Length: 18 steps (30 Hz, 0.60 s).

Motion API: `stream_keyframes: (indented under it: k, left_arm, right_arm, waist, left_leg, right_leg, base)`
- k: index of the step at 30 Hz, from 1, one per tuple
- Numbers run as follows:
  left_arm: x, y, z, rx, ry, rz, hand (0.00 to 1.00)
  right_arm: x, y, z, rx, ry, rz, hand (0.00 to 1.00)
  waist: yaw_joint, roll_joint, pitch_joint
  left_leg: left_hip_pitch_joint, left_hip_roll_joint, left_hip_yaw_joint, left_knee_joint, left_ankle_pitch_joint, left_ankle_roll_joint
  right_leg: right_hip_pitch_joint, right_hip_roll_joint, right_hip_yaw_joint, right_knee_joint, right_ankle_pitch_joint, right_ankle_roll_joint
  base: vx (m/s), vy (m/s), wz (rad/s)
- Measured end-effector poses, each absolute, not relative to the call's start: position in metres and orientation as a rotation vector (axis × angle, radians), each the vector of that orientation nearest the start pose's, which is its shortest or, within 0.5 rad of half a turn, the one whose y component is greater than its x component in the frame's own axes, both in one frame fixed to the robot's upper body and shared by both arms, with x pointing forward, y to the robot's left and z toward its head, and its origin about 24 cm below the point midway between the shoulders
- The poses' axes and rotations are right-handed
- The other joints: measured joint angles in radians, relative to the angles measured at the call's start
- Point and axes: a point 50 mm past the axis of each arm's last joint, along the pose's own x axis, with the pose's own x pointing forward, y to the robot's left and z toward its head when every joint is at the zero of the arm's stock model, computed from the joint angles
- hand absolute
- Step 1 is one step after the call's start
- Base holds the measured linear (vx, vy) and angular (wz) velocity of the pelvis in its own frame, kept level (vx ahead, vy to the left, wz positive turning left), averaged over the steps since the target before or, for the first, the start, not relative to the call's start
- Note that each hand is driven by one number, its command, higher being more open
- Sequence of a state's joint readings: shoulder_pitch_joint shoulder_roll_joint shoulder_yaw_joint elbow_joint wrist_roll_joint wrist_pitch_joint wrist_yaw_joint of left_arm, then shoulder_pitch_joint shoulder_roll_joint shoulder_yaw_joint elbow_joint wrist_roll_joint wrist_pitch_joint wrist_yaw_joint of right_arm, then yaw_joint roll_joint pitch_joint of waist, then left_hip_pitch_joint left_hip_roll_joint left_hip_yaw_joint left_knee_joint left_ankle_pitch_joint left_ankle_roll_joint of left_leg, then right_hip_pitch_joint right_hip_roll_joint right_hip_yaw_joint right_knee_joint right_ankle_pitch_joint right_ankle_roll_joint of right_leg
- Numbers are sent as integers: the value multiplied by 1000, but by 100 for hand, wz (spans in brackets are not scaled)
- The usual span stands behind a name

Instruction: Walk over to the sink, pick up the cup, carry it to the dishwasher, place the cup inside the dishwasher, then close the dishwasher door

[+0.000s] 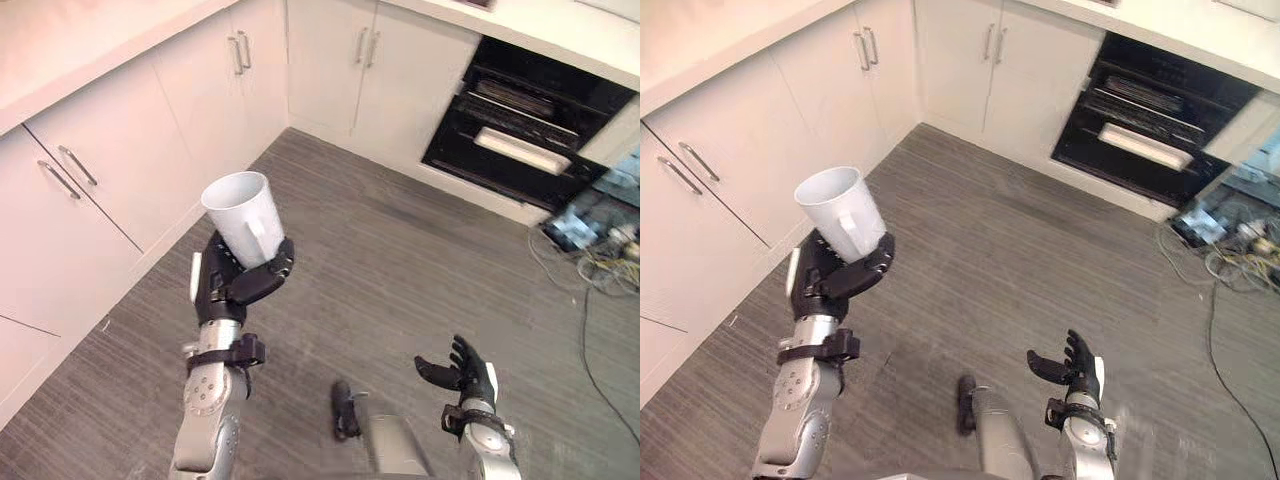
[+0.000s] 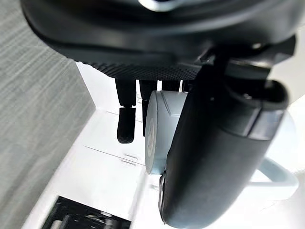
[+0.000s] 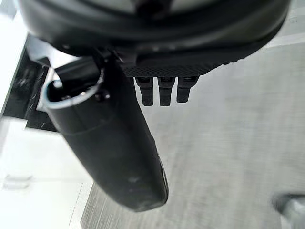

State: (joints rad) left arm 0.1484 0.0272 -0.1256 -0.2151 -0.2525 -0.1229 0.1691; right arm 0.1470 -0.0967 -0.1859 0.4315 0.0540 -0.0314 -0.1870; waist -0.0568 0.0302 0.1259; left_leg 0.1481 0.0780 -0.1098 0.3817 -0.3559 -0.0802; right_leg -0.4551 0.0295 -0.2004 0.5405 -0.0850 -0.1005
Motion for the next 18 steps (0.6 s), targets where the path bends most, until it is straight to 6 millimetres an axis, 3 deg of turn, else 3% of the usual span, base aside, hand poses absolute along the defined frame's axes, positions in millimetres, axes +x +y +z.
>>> stream_keyframes:
  k: [1, 2, 3, 4, 5, 6, 7, 10, 11, 12, 13, 14, 15, 16, 18]
  left_arm:
    - [223, 139, 61, -280, -131, 92, 30]
    - [221, 135, 51, -296, -87, 96, 30]
    - [219, 134, 52, -294, -89, 83, 30]
    - [215, 131, 56, -312, -111, 64, 30]
    - [214, 131, 58, -310, -123, 56, 30]
    - [214, 133, 62, -299, -140, 46, 30]
    - [214, 135, 63, -297, -146, 49, 30]
    - [211, 141, 59, -298, -132, 83, 30]
    - [211, 145, 58, -297, -129, 100, 30]
    - [211, 147, 58, -288, -133, 103, 30]
    - [211, 149, 58, -283, -130, 110, 30]
    - [211, 149, 56, -279, -122, 109, 30]
    - [210, 149, 54, -278, -116, 110, 30]
    - [213, 150, 55, -259, -118, 102, 30]
    - [214, 149, 57, -245, -122, 83, 30]
  right_arm:
    - [177, -234, -70, -66, 503, -430, 90]
    - [171, -234, -67, -77, 486, -422, 90]
    - [165, -233, -68, -76, 486, -424, 90]
    - [163, -232, -68, -85, 487, -422, 90]
    - [164, -230, -68, -77, 486, -420, 90]
    - [168, -222, -70, -59, 488, -402, 90]
    - [169, -215, -72, -49, 493, -385, 90]
    - [171, -213, -76, -46, 512, -368, 90]
    - [173, -215, -80, -51, 533, -369, 90]
    - [177, -216, -83, -53, 550, -373, 90]
    - [180, -220, -84, -64, 558, -379, 90]
    - [180, -226, -88, -83, 584, -384, 90]
    - [178, -227, -90, -86, 604, -388, 90]
    - [175, -224, -96, -66, 633, -399, 90]
    - [172, -226, -97, -65, 648, -408, 90]
  waist:
    - [-7, -2, 3]
    - [-10, 18, -8]
    - [-11, 5, -13]
    - [20, 50, -25]
    - [33, 54, -27]
    - [52, 46, -23]
    - [73, 24, -10]
    - [91, 17, -5]
    - [93, 9, 0]
    - [96, -11, 8]
    - [96, -17, 10]
    - [96, -8, 7]
    - [99, -4, 4]
    - [82, -35, -4]
    - [68, -40, -2]
  left_leg:
    - [-18, -17, 0, 104, 87, -18]
    - [-61, -8, 34, 310, 233, -42]
    - [-107, 10, 67, 436, 286, -53]
    - [-207, 106, 153, 676, 266, -12]
    - [-256, 130, 171, 740, 246, 6]
    - [-347, 155, 205, 803, 212, 47]
    - [-428, 172, 238, 809, 171, 65]
    - [-535, 179, 276, 640, 96, 49]
    - [-553, 146, 276, 466, 88, 48]
    - [-555, 76, 254, 250, 117, 37]
    - [-556, 32, 234, 82, 179, 28]
    - [-555, 0, 202, -56, 334, 37]
    - [-541, -13, 188, -67, 426, 55]
    - [-540, -47, 209, -33, 400, 98]
    - [-560, -53, 225, 56, 303, 113]
  right_leg:
    - [2, -32, -23, 104, -10, -17]
    - [70, -16, -61, 38, -59, 8]
    - [149, -5, -58, -82, -39, 6]
    - [262, 70, -25, -165, -84, -12]
    - [295, 90, -14, -193, -89, -19]
    - [362, 101, 11, -245, -93, -25]
    - [428, 100, 44, -294, -92, -24]
    - [536, 96, 106, -375, -92, -24]
    - [579, 78, 141, -402, -96, -22]
    - [608, 35, 183, -411, -130, 7]
    - [621, 15, 212, -414, -153, 35]
    - [646, 2, 248, -422, -178, 71]
    - [660, -7, 266, -423, -190, 85]
    - [670, -53, 279, -415, -204, 100]
    - [664, -73, 296, -373, -189, 124]
  base:
    - [749, -273, 46]
    - [526, -249, 49]
    - [418, -273, 15]
    - [354, -172, -26]
    - [533, -158, -55]
    - [679, -125, -53]
    - [549, -114, -54]
    - [546, -16, -59]
    - [514, 137, -75]
    - [610, 203, -90]
    - [631, 253, -95]
    - [546, 239, -85]
    - [563, 256, -57]
    - [452, 196, -21]
    - [488, 203, -12]
